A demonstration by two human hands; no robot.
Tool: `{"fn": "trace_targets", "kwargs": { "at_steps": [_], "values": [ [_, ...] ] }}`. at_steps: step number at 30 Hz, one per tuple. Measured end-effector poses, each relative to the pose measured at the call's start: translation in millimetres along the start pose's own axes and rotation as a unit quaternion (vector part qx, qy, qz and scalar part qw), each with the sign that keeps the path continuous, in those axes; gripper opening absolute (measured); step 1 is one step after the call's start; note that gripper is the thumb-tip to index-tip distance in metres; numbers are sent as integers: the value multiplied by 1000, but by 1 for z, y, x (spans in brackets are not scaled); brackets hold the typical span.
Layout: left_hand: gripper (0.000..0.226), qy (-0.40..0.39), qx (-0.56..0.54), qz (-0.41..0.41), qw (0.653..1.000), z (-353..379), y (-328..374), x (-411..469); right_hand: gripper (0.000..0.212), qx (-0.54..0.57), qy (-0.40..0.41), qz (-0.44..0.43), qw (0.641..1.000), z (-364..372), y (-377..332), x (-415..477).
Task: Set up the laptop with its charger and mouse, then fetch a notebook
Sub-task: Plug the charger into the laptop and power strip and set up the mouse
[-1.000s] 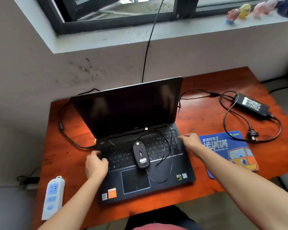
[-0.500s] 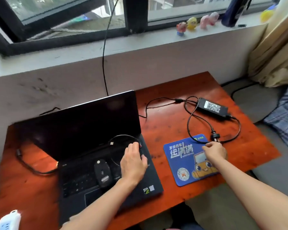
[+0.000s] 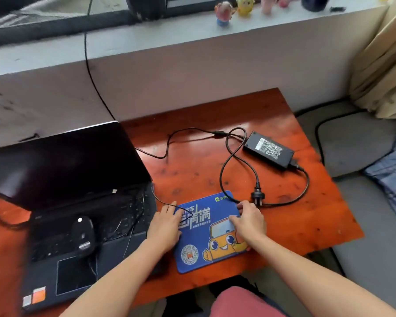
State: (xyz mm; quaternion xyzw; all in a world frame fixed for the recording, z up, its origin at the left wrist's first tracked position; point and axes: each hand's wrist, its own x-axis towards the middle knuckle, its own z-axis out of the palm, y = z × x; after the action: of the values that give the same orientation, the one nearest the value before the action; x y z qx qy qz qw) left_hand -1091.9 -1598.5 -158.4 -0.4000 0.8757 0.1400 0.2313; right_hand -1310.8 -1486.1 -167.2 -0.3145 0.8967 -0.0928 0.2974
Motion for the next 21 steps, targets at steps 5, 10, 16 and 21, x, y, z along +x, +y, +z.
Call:
{"fn": "trace_targets", "kwargs": {
  "at_steps": [5,10,16,21],
  "values": [
    [25,62,-15,-30,998,-8,-7,-8,30,-37,-64,-49,996,-16,2,12],
    [23,117,-21,-111,987,-19,-34,-17,16,73,59,-123,988,-76,-13,54],
    [23,186,-169,-185,950,-42,-36,-26,71,-54,105,-54,992,-136,-14,149],
    [9,237,-307,-233,892,-62,-25,-45,108,-183,22,-14,983,-128,-8,179]
  ]
}}
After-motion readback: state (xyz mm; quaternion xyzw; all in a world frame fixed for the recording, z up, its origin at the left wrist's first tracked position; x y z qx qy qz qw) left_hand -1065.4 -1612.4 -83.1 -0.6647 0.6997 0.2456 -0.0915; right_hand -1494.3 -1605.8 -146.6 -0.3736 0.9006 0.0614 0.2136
